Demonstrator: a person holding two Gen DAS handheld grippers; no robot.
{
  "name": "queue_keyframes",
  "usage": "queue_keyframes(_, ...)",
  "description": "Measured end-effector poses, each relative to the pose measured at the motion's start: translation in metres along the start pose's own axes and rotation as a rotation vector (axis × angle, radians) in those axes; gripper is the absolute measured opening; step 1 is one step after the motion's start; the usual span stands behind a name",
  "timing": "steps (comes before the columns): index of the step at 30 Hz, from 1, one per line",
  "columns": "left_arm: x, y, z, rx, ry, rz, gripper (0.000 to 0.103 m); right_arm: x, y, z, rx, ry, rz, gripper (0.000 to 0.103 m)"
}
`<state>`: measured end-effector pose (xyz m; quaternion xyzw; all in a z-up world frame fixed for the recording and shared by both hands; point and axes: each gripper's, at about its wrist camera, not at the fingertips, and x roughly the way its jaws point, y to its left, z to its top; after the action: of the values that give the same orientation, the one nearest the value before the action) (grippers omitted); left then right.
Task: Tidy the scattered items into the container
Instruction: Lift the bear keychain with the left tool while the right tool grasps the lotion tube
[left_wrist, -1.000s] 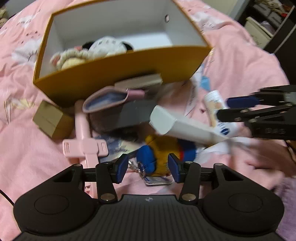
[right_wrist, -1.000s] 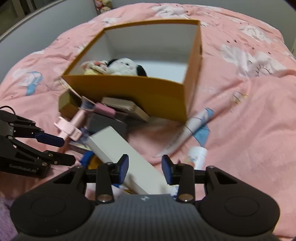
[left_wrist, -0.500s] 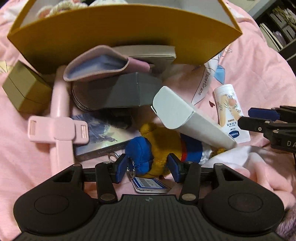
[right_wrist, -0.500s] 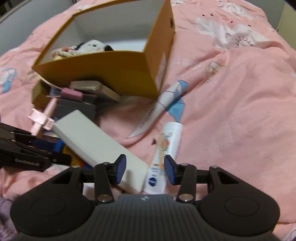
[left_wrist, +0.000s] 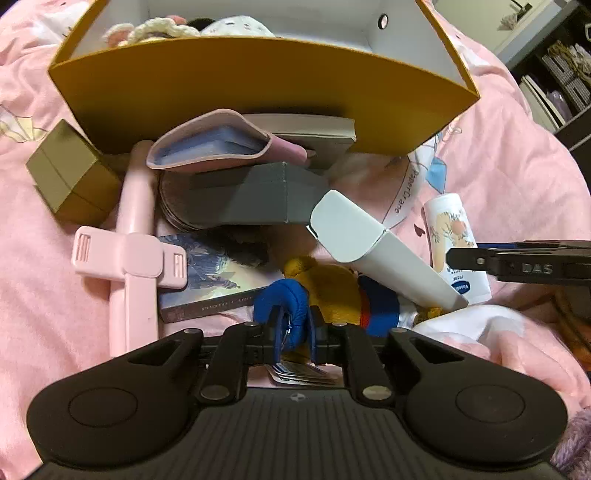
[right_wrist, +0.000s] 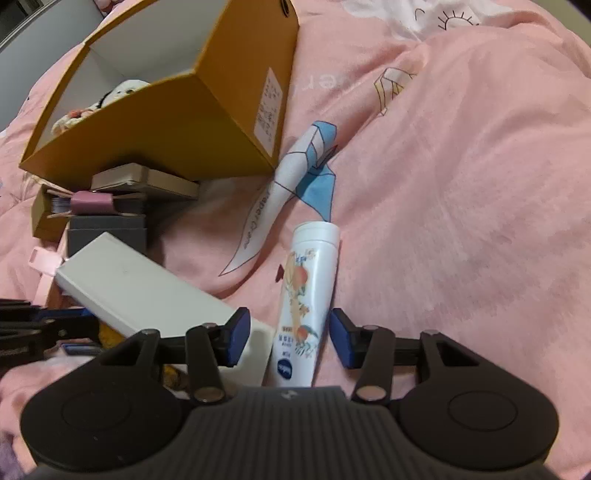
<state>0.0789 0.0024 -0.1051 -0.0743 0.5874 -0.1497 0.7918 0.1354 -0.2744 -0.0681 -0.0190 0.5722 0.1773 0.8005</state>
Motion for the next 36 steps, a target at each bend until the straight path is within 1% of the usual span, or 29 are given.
queue_keyframes(1,0.000,-0.002,0.000,0.010,-0.002,0.009,0.015,0.003,0.000,0.001,0.002,0.006,0.003,0.049)
queue_keyframes(2,0.000,-0.004,0.000,0.019,-0.005,0.019,0.015,0.005,0.001,0.001,0.001,0.008,-0.002,0.042)
queue_keyframes(3,0.000,-0.006,0.000,0.025,-0.008,0.029,0.014,0.006,0.002,0.002,-0.005,0.005,-0.013,0.026)
queue_keyframes(4,-0.002,-0.010,-0.001,0.034,-0.016,0.041,0.014,0.005,0.002,0.002,-0.010,-0.001,-0.015,0.020)
queue_keyframes(7,-0.012,-0.019,-0.004,0.069,-0.060,0.069,0.014,-0.004,0.005,0.001,-0.028,-0.033,0.012,0.018)
queue_keyframes(12,-0.036,-0.031,-0.008,0.112,-0.148,0.111,0.012,-0.029,0.025,0.000,-0.125,-0.112,0.003,0.017)
queue_keyframes(17,-0.060,-0.034,-0.013,0.109,-0.213,0.153,0.011,-0.055,0.044,0.001,-0.195,-0.195,0.026,0.017)
queue_keyframes(21,-0.083,-0.031,-0.014,0.108,-0.279,0.193,0.010,-0.062,0.053,0.003,-0.223,-0.215,0.043,0.017)
queue_keyframes(24,-0.094,-0.019,-0.009,0.073,-0.288,0.194,0.010,-0.060,0.059,0.006,-0.227,-0.216,0.060,0.018)
queue_keyframes(28,-0.100,-0.002,-0.004,0.018,-0.307,0.194,0.010,-0.056,0.069,0.011,-0.237,-0.222,0.069,0.018)
queue_keyframes(30,-0.101,0.004,-0.001,0.007,-0.316,0.191,0.010,-0.053,0.074,0.013,-0.246,-0.219,0.072,0.018)
queue_keyframes(33,-0.093,0.017,0.003,-0.004,-0.320,0.170,0.009,-0.049,0.079,0.014,-0.256,-0.211,0.080,0.018)
queue_keyframes(36,-0.087,0.032,0.007,-0.078,-0.325,0.137,0.012,-0.047,0.083,0.015,-0.265,-0.211,0.085,0.017)
